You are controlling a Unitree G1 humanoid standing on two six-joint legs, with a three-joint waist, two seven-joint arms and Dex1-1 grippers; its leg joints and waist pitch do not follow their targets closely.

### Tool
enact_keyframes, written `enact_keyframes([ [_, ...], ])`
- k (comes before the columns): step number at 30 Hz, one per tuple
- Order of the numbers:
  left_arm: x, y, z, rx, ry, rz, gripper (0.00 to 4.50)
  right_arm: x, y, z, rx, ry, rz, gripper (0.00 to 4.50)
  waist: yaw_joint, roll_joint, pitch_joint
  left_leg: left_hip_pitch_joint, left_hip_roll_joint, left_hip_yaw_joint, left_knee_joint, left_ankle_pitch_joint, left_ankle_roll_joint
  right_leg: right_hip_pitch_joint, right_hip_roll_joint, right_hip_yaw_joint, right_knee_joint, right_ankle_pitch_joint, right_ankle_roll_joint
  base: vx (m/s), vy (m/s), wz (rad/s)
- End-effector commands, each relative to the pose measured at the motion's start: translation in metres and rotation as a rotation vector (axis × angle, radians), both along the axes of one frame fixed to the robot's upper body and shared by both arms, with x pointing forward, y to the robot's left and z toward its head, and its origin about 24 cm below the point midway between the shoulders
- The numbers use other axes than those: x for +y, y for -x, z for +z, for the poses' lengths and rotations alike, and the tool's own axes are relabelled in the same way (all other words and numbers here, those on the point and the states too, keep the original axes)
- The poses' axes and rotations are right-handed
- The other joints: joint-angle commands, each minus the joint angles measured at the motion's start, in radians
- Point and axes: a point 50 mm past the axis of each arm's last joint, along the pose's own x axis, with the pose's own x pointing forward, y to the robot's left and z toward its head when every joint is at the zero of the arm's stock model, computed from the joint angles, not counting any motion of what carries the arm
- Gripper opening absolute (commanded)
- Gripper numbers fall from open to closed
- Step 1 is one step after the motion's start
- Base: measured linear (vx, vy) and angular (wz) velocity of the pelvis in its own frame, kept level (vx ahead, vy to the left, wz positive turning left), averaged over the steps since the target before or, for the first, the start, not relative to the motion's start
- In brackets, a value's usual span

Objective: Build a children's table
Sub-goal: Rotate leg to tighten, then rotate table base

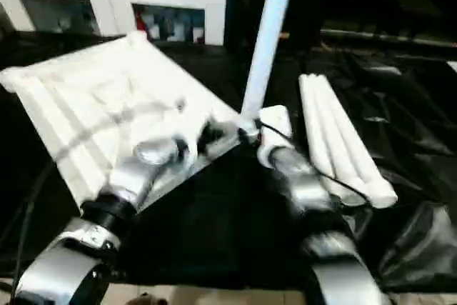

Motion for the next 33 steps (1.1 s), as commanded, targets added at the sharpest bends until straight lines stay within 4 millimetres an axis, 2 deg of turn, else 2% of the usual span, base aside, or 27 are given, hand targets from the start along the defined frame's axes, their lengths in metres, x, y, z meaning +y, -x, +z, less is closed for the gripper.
enact_keyframes([
  [1, 0.009, -0.004, 0.018, -0.069, -0.001, 0.022, 1.02, -0.004, 0.009, 0.006, -0.016, 0.021, 0.07, 3.96, 0.002, 0.002, -0.074, 0.024, 0.061, -0.027, -0.05, 0.004, 0.134, 0.057, -0.074, 0.057, -0.041, 0.174, -0.252, 0.0, 0.0, 0.0],
  [2, 0.019, -0.006, 0.024, -0.088, -0.012, 0.056, 1.11, -0.006, 0.013, 0.007, -0.02, 0.03, 0.099, 3.96, 0.002, -0.002, -0.072, 0.023, 0.062, -0.028, -0.05, 0.0, 0.136, 0.059, -0.071, 0.057, -0.042, 0.175, -0.246, 0.0, 0.0, 0.0],
  [3, 0.02, -0.006, 0.025, -0.09, -0.013, 0.06, 1.25, -0.006, 0.013, 0.007, -0.021, 0.03, 0.101, 3.96, 0.002, 0.0, -0.072, 0.023, 0.064, -0.029, -0.051, -0.011, 0.139, 0.059, -0.072, 0.057, -0.043, 0.166, -0.244, 0.0, 0.0, 0.0],
  [6, 0.063, -0.014, 0.037, -0.143, -0.056, 0.25, 1.46, -0.008, 0.024, 0.013, -0.029, 0.032, 0.158, 3.96, -0.007, 0.004, -0.065, 0.025, 0.064, -0.029, -0.058, -0.098, 0.102, 0.057, -0.071, 0.056, -0.055, 0.048, -0.236, 0.0, 0.0, 0.0],
  [7, 0.063, -0.014, 0.037, -0.143, -0.056, 0.25, 1.46, -0.008, 0.024, 0.013, -0.029, 0.032, 0.158, 3.96, -0.013, 0.003, -0.062, 0.023, 0.063, -0.029, -0.062, -0.13, 0.083, 0.056, -0.069, 0.057, -0.061, -0.001, -0.224, 0.0, 0.0, 0.0],
  [8, 0.086, -0.015, 0.04, -0.158, -0.097, 0.346, 1.57, -0.008, 0.027, 0.016, -0.034, 0.009, 0.179, 3.96, -0.015, 0.007, -0.06, 0.026, 0.064, -0.03, -0.065, -0.154, 0.07, 0.055, -0.068, 0.056, -0.063, -0.033, -0.218, 0.0, 0.0, 0.0],
  [9, 0.126, -0.01, 0.044, -0.166, -0.156, 0.492, 1.57, -0.008, 0.033, 0.019, -0.028, 0.007, 0.213, 3.96, -0.019, 0.005, -0.059, 0.025, 0.065, -0.032, -0.067, -0.179, 0.053, 0.056, -0.069, 0.057, -0.066, -0.083, -0.201, 0.0, 0.0, 0.0],
  [10, 0.128, -0.01, 0.045, -0.166, -0.159, 0.5, 1.69, -0.009, 0.033, 0.019, -0.027, 0.007, 0.215, 3.96, -0.022, 0.007, -0.056, 0.022, 0.066, -0.035, -0.071, -0.187, 0.039, 0.057, -0.069, 0.057, -0.068, -0.112, -0.186, 0.0, 0.0, 0.0],
  [11, 0.156, -0.002, 0.047, -0.165, -0.212, 0.598, 1.8, -0.009, 0.037, 0.017, -0.002, 0.007, 0.238, 3.96, -0.026, 0.008, -0.059, 0.027, 0.066, -0.035, -0.071, -0.188, 0.024, 0.054, -0.067, 0.057, -0.066, -0.118, -0.183, 0.0, 0.0, 0.0],
  [14, 0.194, 0.016, 0.046, -0.146, -0.337, 0.705, 1.93, -0.009, 0.039, 0.008, 0.058, 0.053, 0.229, 3.96, -0.028, 0.008, -0.059, 0.027, 0.064, -0.032, -0.07, -0.158, 0.023, 0.049, -0.062, 0.059, -0.063, -0.082, -0.193, 0.0, 0.0, 0.0],
  [15, 0.2, 0.02, 0.046, -0.143, -0.362, 0.723, 2.03, -0.009, 0.038, 0.005, 0.069, 0.066, 0.22, 3.96, -0.028, 0.012, -0.059, 0.027, 0.064, -0.031, -0.069, -0.138, 0.024, 0.046, -0.06, 0.059, -0.061, -0.065, -0.201, 0.0, 0.0, 0.0],
  [16, 0.222, 0.033, 0.045, -0.143, -0.444, 0.8, 2.03, -0.009, 0.035, -0.002, 0.096, 0.103, 0.181, 3.96, -0.026, 0.012, -0.062, 0.03, 0.066, -0.033, -0.067, -0.13, 0.02, 0.045, -0.064, 0.058, -0.055, -0.052, -0.213, 0.0, 0.0, 0.0],
  [17, 0.232, 0.038, 0.044, -0.145, -0.48, 0.838, 2.03, -0.009, 0.033, -0.006, 0.108, 0.116, 0.162, 3.96, -0.03, 0.013, -0.057, 0.027, 0.062, -0.029, -0.069, -0.135, 0.017, 0.041, -0.059, 0.058, -0.06, -0.064, -0.214, 0.0, 0.0, 0.0],
  [18, 0.236, 0.041, 0.044, -0.147, -0.498, 0.858, 2.03, -0.009, 0.032, -0.007, 0.114, 0.122, 0.153, 3.96, -0.027, 0.007, -0.058, 0.03, 0.061, -0.028, -0.069, -0.144, 0.014, 0.041, -0.06, 0.059, -0.062, -0.074, -0.213, 0.0, 0.0, 0.0],
  [19, 0.245, 0.047, 0.044, -0.143, -0.515, 0.906, 2.03, -0.008, 0.03, -0.01, 0.124, 0.142, 0.143, 3.96, -0.02, 0.014, -0.057, 0.036, 0.062, -0.028, -0.069, -0.165, 0.005, 0.037, -0.061, 0.06, -0.064, -0.093, -0.21, 0.0, 0.0, 0.0],
  [20, 0.249, 0.05, 0.044, -0.139, -0.519, 0.932, 2.03, -0.008, 0.029, -0.012, 0.13, 0.154, 0.14, 3.96, -0.018, 0.015, -0.057, 0.037, 0.064, -0.028, -0.07, -0.171, -0.002, 0.036, -0.062, 0.061, -0.063, -0.09, -0.212, 0.0, 0.0, 0.0],
  [21, 0.252, 0.053, 0.044, -0.135, -0.529, 0.951, 2.03, -0.007, 0.029, -0.013, 0.136, 0.162, 0.137, 3.96, -0.016, 0.013, -0.055, 0.035, 0.064, -0.03, -0.074, -0.185, -0.012, 0.037, -0.061, 0.06, -0.063, -0.094, -0.209, 0.0, 0.0, 0.0],
  [23, 0.261, 0.061, 0.041, -0.118, -0.578, 0.981, 2.03, -0.005, 0.027, -0.016, 0.158, 0.16, 0.133, 3.96, -0.011, 0.014, -0.054, 0.037, 0.064, -0.031, -0.075, -0.208, -0.021, 0.036, -0.063, 0.061, -0.064, -0.105, -0.2, 0.0, 0.0, 0.0],
  [24, 0.265, 0.066, 0.037, -0.102, -0.604, 0.997, 2.03, -0.002, 0.026, -0.017, 0.167, 0.149, 0.136, 3.96, -0.012, 0.011, -0.054, 0.032, 0.064, -0.034, -0.079, -0.217, -0.026, 0.04, -0.063, 0.06, -0.064, -0.118, -0.188, 0.0, 0.0, 0.0],
  [26, 0.268, 0.071, 0.034, -0.081, -0.625, 1.004, 2.03, 0.001, 0.024, -0.018, 0.171, 0.14, 0.139, 3.96, -0.014, 0.011, -0.054, 0.032, 0.062, -0.034, -0.08, -0.229, -0.031, 0.039, -0.064, 0.06, -0.065, -0.128, -0.184, 0.0, 0.0, 0.0],
  [27, 0.268, 0.073, 0.031, -0.063, -0.629, 1.002, 2.03, 0.003, 0.022, -0.018, 0.17, 0.134, 0.14, 3.96, -0.014, 0.012, -0.054, 0.035, 0.062, -0.033, -0.079, -0.239, -0.035, 0.035, -0.064, 0.062, -0.067, -0.134, -0.181, 0.0, 0.0, 0.0],
  [28, 0.265, 0.076, 0.024, -0.015, -0.63, 0.969, 2.03, 0.008, 0.019, -0.019, 0.168, 0.123, 0.141, 3.96, -0.014, 0.015, -0.056, 0.034, 0.062, -0.034, -0.078, -0.235, -0.038, 0.037, -0.067, 0.062, -0.065, -0.127, -0.184, 0.0, 0.0, 0.0],
  [29, 0.264, 0.078, 0.02, 0.004, -0.63, 0.955, 2.03, 0.01, 0.018, -0.019, 0.167, 0.119, 0.142, 3.96, -0.016, 0.014, -0.055, 0.032, 0.063, -0.035, -0.08, -0.235, -0.04, 0.037, -0.068, 0.062, -0.066, -0.128, -0.187, 0.0, 0.0, 0.0],
  [31, 0.253, 0.082, 0.004, 0.105, -0.616, 0.855, 2.03, 0.018, 0.012, -0.02, 0.163, 0.1, 0.138, 3.96, -0.018, 0.017, -0.053, 0.033, 0.06, -0.034, -0.08, -0.253, -0.043, 0.034, -0.066, 0.063, -0.07, -0.149, -0.19, 0.0, 0.0, 0.0],
  [32, 0.246, 0.085, -0.006, 0.165, -0.611, 0.794, 2.03, 0.022, 0.009, -0.02, 0.162, 0.097, 0.138, 3.96, -0.018, 0.018, -0.056, 0.036, 0.062, -0.034, -0.079, -0.255, -0.048, 0.033, -0.07, 0.063, -0.067, -0.147, -0.195, 0.0, 0.0, 0.0],
  [33, 0.244, 0.086, -0.007, 0.174, -0.609, 0.782, 2.03, 0.023, 0.009, -0.02, 0.162, 0.097, 0.139, 3.96, -0.018, 0.017, -0.054, 0.035, 0.062, -0.035, -0.081, -0.262, -0.05, 0.033, -0.067, 0.063, -0.069, -0.157, -0.197, 0.0, 0.0, 0.0],
])
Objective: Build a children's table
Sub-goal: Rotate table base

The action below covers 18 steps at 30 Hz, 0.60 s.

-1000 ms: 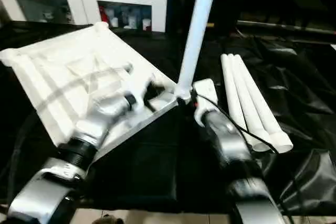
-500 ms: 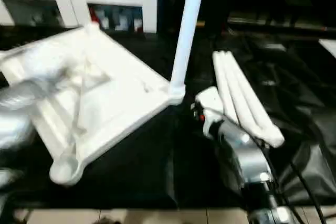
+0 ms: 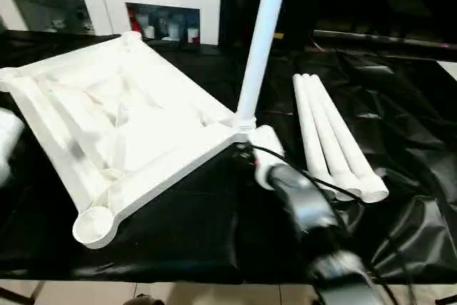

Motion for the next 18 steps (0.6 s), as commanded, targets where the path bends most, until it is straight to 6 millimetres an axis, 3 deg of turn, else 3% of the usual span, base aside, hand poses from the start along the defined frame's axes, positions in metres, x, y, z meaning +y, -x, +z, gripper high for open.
enact_keyframes([
  [1, -0.012, 0.002, -0.008, 0.072, 0.054, -0.071, 2.03, 0.0, -0.004, 0.001, -0.012, 0.015, -0.011, 3.96, 0.0, 0.023, -0.057, 0.031, 0.059, -0.034, -0.082, -0.259, -0.041, 0.031, -0.069, 0.063, -0.07, -0.148, -0.194, 0.0, 0.0, 0.0],
  [2, -0.016, 0.003, -0.012, 0.094, 0.074, -0.085, 2.03, 0.002, -0.005, 0.001, -0.014, 0.014, -0.008, 3.96, -0.001, 0.028, -0.057, 0.03, 0.059, -0.034, -0.083, -0.256, -0.042, 0.031, -0.067, 0.063, -0.069, -0.136, -0.194, 0.0, 0.0, 0.0],
  [7, -0.037, 0.006, -0.015, 0.167, 0.176, -0.196, 2.03, 0.011, -0.009, 0.005, -0.027, -0.019, 0.012, 3.96, 0.0, 0.024, -0.059, 0.03, 0.058, -0.031, -0.081, -0.222, -0.036, 0.037, -0.064, 0.061, -0.061, -0.067, -0.205, 0.0, 0.0, 0.0],
  [10, -0.046, 0.008, -0.015, 0.207, 0.199, -0.258, 2.03, 0.012, -0.01, 0.004, -0.023, -0.023, 0.012, 3.96, 0.001, 0.023, -0.058, 0.031, 0.058, -0.03, -0.081, -0.221, -0.033, 0.036, -0.065, 0.061, -0.063, -0.086, -0.208, 0.0, 0.0, 0.0],
  [12, -0.062, 0.01, -0.016, 0.241, 0.259, -0.362, 2.03, 0.013, -0.011, 0.004, -0.023, -0.03, 0.004, 3.96, 0.0, 0.021, -0.058, 0.032, 0.058, -0.03, -0.081, -0.232, -0.038, 0.036, -0.067, 0.062, -0.065, -0.114, -0.203, 0.0, 0.0, 0.0],
  [17, -0.088, 0.007, -0.015, 0.25, 0.317, -0.467, 2.03, 0.01, -0.014, 0.013, -0.076, -0.007, -0.015, 3.96, -0.003, 0.022, -0.058, 0.03, 0.057, -0.029, -0.08, -0.223, -0.043, 0.037, -0.064, 0.062, -0.063, -0.098, -0.197, 0.0, 0.0, 0.0],
  [18, -0.089, 0.006, -0.016, 0.248, 0.318, -0.47, 2.03, 0.01, -0.014, 0.014, -0.078, -0.005, -0.017, 3.96, -0.004, 0.026, -0.059, 0.031, 0.056, -0.028, -0.079, -0.218, -0.045, 0.037, -0.062, 0.063, -0.063, -0.087, -0.194, 0.0, 0.0, 0.0],
])
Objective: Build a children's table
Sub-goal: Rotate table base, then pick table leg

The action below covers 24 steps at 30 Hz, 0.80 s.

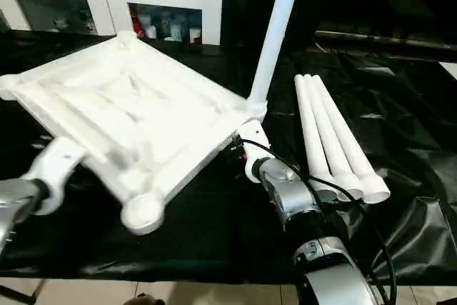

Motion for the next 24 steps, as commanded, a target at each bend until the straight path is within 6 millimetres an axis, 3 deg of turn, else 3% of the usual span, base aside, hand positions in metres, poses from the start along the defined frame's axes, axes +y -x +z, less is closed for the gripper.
enact_keyframes([
  [1, -0.023, -0.011, 0.005, -0.054, 0.046, -0.074, 2.03, -0.008, -0.006, 0.018, -0.064, 0.027, -0.031, 3.96, -0.006, 0.022, -0.059, 0.028, 0.054, -0.029, -0.08, -0.206, -0.042, 0.04, -0.059, 0.062, -0.064, -0.076, -0.189, 0.0, 0.0, 0.0],
  [3, -0.039, -0.021, 0.002, -0.101, 0.045, -0.095, 2.03, -0.022, -0.007, 0.031, -0.073, 0.063, -0.068, 3.96, -0.004, 0.029, -0.06, 0.034, 0.053, -0.028, -0.076, -0.2, -0.043, 0.038, -0.056, 0.063, -0.065, -0.064, -0.179, 0.0, 0.0, 0.0],
  [5, -0.045, -0.023, 0.001, -0.103, 0.053, -0.105, 2.03, -0.028, -0.007, 0.036, -0.07, 0.077, -0.079, 3.96, -0.001, 0.025, -0.063, 0.032, 0.054, -0.029, -0.075, -0.185, -0.04, 0.044, -0.058, 0.062, -0.062, -0.05, -0.169, 0.0, 0.0, 0.0],
  [6, -0.051, -0.025, 0.001, -0.106, 0.061, -0.119, 2.03, -0.032, -0.007, 0.04, -0.066, 0.085, -0.088, 3.96, -0.003, 0.025, -0.06, 0.024, 0.052, -0.03, -0.077, -0.184, -0.039, 0.048, -0.061, 0.062, -0.064, -0.062, -0.167, 0.0, 0.0, 0.0],
  [7, -0.06, -0.029, 0.002, -0.124, 0.079, -0.134, 2.03, -0.04, -0.007, 0.047, -0.06, 0.089, -0.11, 3.96, -0.006, 0.03, -0.06, 0.026, 0.05, -0.031, -0.076, -0.194, -0.039, 0.047, -0.059, 0.062, -0.067, -0.079, -0.166, 0.0, 0.0, 0.0],
  [11, -0.073, -0.034, 0.003, -0.137, 0.098, -0.157, 2.03, -0.055, -0.01, 0.06, -0.054, 0.109, -0.165, 3.96, -0.007, 0.024, -0.063, 0.023, 0.049, -0.028, -0.069, -0.17, -0.024, 0.05, -0.063, 0.062, -0.067, -0.072, -0.178, 0.0, 0.0, 0.0],
  [12, -0.076, -0.036, 0.002, -0.142, 0.095, -0.16, 2.03, -0.059, -0.01, 0.064, -0.049, 0.118, -0.187, 3.96, -0.011, 0.032, -0.064, 0.022, 0.048, -0.029, -0.068, -0.157, -0.021, 0.05, -0.058, 0.061, -0.067, -0.062, -0.18, 0.0, 0.0, 0.0],
  [14, -0.081, -0.038, 0.004, -0.151, 0.095, -0.19, 2.03, -0.075, -0.013, 0.075, -0.022, 0.132, -0.261, 3.96, -0.012, 0.03, -0.065, 0.023, 0.047, -0.029, -0.064, -0.146, -0.014, 0.052, -0.057, 0.061, -0.065, -0.047, -0.189, 0.0, 0.0, 0.0],
  [15, -0.083, -0.038, 0.007, -0.155, 0.106, -0.209, 2.12, -0.082, -0.014, 0.078, -0.003, 0.135, -0.306, 4.22, -0.013, 0.032, -0.066, 0.023, 0.046, -0.028, -0.063, -0.132, -0.008, 0.053, -0.056, 0.06, -0.064, -0.041, -0.197, 0.0, 0.0, 0.0],
  [19, -0.089, -0.034, 0.015, -0.176, 0.147, -0.303, 2.12, -0.097, -0.015, 0.08, 0.085, 0.108, -0.391, 4.32, -0.008, 0.035, -0.067, 0.023, 0.047, -0.025, -0.058, -0.102, 0.005, 0.051, -0.057, 0.059, -0.06, -0.039, -0.213, 0.0, 0.0, 0.0],
  [24, -0.096, -0.023, 0.032, -0.18, 0.224, -0.468, 2.12, -0.109, -0.017, 0.078, 0.181, 0.107, -0.449, 4.41, -0.006, 0.027, -0.067, 0.024, 0.048, -0.024, -0.057, -0.1, 0.003, 0.051, -0.059, 0.058, -0.057, -0.046, -0.226, 0.0, 0.0, 0.0],
])
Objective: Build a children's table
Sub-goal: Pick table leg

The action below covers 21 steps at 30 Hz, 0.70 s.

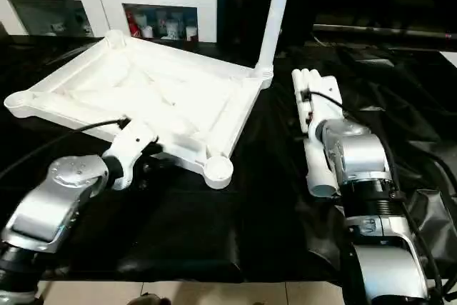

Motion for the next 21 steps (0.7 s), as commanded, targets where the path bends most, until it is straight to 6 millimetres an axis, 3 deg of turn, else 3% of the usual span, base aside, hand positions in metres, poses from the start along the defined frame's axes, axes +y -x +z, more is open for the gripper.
enact_keyframes([
  [1, -0.005, 0.006, 0.008, -0.002, 0.023, -0.085, 2.12, -0.006, -0.001, 0.003, 0.048, -0.036, -0.038, 4.41, -0.002, 0.002, -0.074, 0.024, 0.047, -0.024, -0.059, -0.096, 0.003, 0.052, -0.06, 0.056, -0.056, -0.051, -0.231, 0.0, 0.0, 0.0],
  [8, -0.012, 0.012, 0.015, 0.006, 0.053, -0.16, 2.12, -0.008, -0.001, -0.011, 0.141, -0.137, -0.095, 4.41, -0.001, 0.004, -0.072, 0.026, 0.047, -0.021, -0.059, -0.113, -0.019, 0.05, -0.06, 0.058, -0.058, -0.072, -0.222, 0.0, 0.0, 0.0],
  [21, -0.011, 0.014, 0.015, 0.026, 0.039, -0.185, 2.12, 0.009, 0.003, -0.032, 0.275, -0.189, -0.053, 4.41, -0.002, 0.001, -0.07, 0.027, 0.047, -0.024, -0.06, -0.162, -0.041, 0.044, -0.06, 0.059, -0.062, -0.153, -0.198, 0.0, 0.0, 0.0],
])
